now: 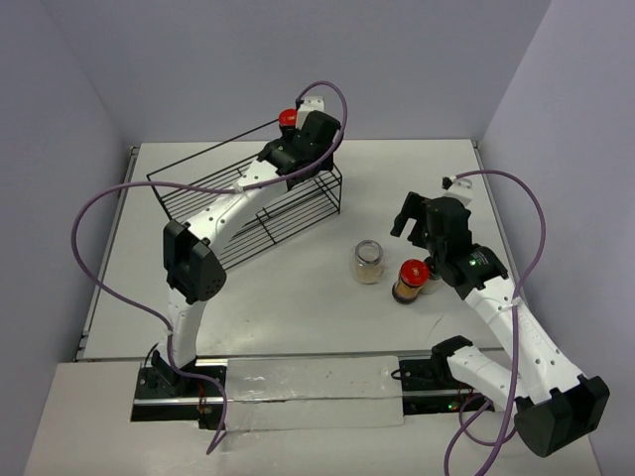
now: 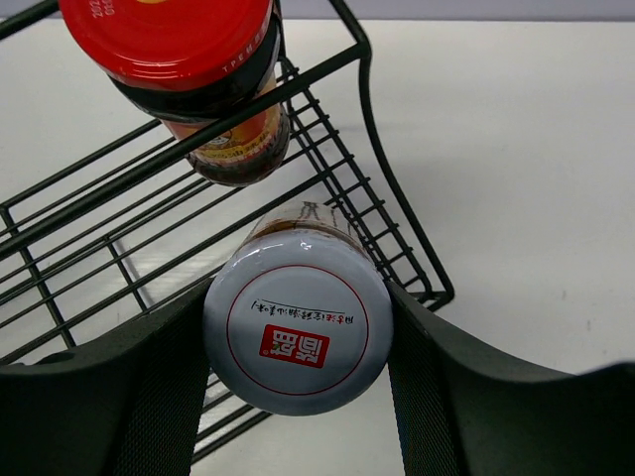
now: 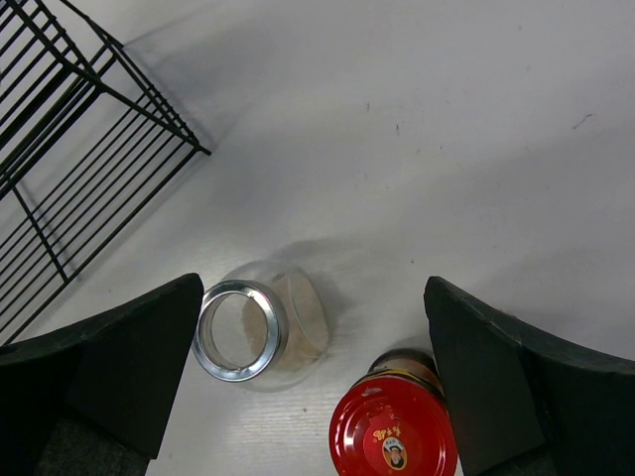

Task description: Organize the condiment bottles

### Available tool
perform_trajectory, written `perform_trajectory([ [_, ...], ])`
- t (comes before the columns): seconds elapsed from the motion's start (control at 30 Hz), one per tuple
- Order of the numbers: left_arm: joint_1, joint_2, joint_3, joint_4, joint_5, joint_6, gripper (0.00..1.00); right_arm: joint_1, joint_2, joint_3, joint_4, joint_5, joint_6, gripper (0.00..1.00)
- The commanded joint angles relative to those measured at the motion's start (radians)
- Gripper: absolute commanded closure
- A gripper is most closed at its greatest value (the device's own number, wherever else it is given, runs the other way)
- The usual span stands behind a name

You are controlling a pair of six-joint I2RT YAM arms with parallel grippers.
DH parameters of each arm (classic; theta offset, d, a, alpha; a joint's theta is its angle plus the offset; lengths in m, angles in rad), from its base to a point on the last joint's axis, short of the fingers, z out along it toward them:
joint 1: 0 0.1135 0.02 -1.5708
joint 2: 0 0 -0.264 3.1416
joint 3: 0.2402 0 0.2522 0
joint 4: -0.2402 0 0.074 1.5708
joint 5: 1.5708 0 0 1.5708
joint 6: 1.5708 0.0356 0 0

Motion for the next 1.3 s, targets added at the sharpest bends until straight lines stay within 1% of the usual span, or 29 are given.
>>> perform_trajectory([
  [0.0,0.027,0.001,0.029,0.121,-0.001,-0.033,0.90,-0.001,0.001,0.019,0.003,0.007,-0.002,0.00],
  [0.3,0.033,0.012,-0.025,0.134,0.073,-0.037,0.90,0.000,-0.008,0.009,-0.002,0.008,-0.004,0.00],
  [0.4,0.033,0.032,-0.002,0.100,0.097,-0.038,0.88,-0.001,-0.005,0.009,0.001,0.006,-0.002,0.00],
  [0.43,0.032,0.038,0.005,0.088,0.101,-0.044,0.83,-0.002,-0.003,0.009,0.002,0.006,-0.001,0.00],
  [0.47,0.032,0.038,0.003,0.084,0.104,-0.047,0.76,-0.003,-0.003,0.009,0.002,0.006,0.001,0.00],
  [0.5,0.032,0.036,-0.007,0.087,0.114,-0.046,0.56,-0.001,-0.003,0.010,0.005,0.004,-0.001,0.00],
  [0.57,0.033,0.025,-0.024,0.096,0.145,-0.045,0.33,-0.001,-0.002,0.009,0.003,0.004,0.002,0.00],
  [0.63,0.032,0.017,-0.036,0.105,0.167,-0.042,0.23,-0.001,-0.003,0.006,0.003,0.002,0.003,0.00],
  [0.83,0.033,-0.009,-0.020,0.107,0.196,-0.025,0.02,-0.001,-0.007,0.000,0.002,0.001,0.008,0.00],
  [1.0,0.032,-0.041,-0.013,0.094,0.199,-0.018,0.01,-0.001,-0.007,-0.005,0.002,-0.003,0.013,0.00],
  [1.17,0.008,-0.141,-0.033,0.100,0.191,-0.007,0.00,-0.001,-0.011,-0.008,0.005,-0.006,0.015,0.00],
  [1.27,-0.041,-0.221,-0.055,0.103,0.119,0.015,0.00,-0.001,-0.012,-0.011,0.006,-0.003,0.020,0.00],
])
